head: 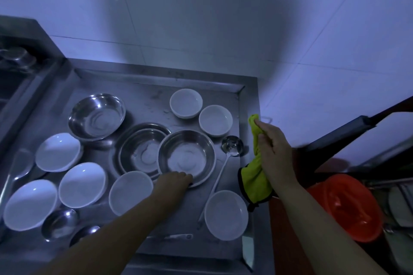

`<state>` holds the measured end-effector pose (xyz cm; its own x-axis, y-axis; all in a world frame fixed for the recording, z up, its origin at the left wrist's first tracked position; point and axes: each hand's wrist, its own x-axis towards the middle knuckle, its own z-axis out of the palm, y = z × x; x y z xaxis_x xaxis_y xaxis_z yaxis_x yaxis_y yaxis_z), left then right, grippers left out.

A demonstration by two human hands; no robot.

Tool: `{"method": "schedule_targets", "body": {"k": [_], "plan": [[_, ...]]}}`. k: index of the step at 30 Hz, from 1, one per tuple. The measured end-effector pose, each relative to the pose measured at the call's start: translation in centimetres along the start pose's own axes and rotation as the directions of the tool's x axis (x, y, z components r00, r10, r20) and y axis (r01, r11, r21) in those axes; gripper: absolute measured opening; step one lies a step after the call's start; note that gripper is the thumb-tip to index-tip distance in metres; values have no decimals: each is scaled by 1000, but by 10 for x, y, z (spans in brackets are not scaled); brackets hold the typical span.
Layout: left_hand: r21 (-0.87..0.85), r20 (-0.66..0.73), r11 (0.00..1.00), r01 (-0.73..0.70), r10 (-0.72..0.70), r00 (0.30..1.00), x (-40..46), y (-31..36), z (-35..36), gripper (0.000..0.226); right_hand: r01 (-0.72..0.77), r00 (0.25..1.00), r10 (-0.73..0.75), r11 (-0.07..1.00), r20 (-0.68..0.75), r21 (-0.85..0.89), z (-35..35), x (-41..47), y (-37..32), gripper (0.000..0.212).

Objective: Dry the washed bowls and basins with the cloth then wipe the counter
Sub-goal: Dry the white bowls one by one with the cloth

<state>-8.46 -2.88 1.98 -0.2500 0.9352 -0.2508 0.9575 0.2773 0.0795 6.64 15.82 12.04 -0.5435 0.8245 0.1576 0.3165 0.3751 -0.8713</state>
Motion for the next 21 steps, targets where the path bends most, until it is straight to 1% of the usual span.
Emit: {"method": "schedule_targets", "body": {"k": [1,2,5,6,7,8,9,10,11,13,15,17,18,21], "plan": [[-12,76,999,43,-42,996,4,-1,5,11,0,1000,0,1000,-2,5,0,2,2,38],[-30,131,998,47,-43,990,6,-3,6,16,-1,1000,1,1000,-6,9,1,4,3,38],[-52,201,998,24,-13,979,10,-7,-2,30,-6,1000,6,999,-17,33,1,13,6,38],[-79,179,996,36,-21,984,15,-9,-10,35,-6,1000,7,999,-17,41,0,17,7,40],[-131,114,990,58,-43,993,21,-12,-19,36,-7,1000,7,999,-17,50,-1,20,7,41],[-206,7,975,79,-79,997,32,-12,-30,32,-7,1000,8,998,-20,62,-2,24,8,42],[-283,-115,954,97,-134,984,47,-13,-41,25,-8,1000,10,997,-24,74,-2,28,9,42],[-335,-194,933,131,-204,960,65,-14,-51,19,-7,1000,9,997,-30,81,-2,31,11,43],[-351,-217,917,191,-278,936,84,-14,-60,18,-4,999,7,997,-37,82,-2,35,13,43],[-252,-189,908,336,-387,903,118,-14,-67,27,4,999,0,997,-51,77,-2,41,17,43],[-184,-74,869,459,-478,875,143,-11,-63,33,7,999,-3,997,-54,81,-3,46,22,42],[-211,55,820,533,-534,844,160,-8,-51,36,-5,998,11,996,-62,93,-5,48,28,43],[-231,84,800,554,-551,830,165,-8,-47,37,-14,997,21,995,-71,99,-7,48,30,43],[-291,94,743,603,-605,791,178,-12,-43,30,-45,996,51,995,-68,94,-12,48,37,43]]}}
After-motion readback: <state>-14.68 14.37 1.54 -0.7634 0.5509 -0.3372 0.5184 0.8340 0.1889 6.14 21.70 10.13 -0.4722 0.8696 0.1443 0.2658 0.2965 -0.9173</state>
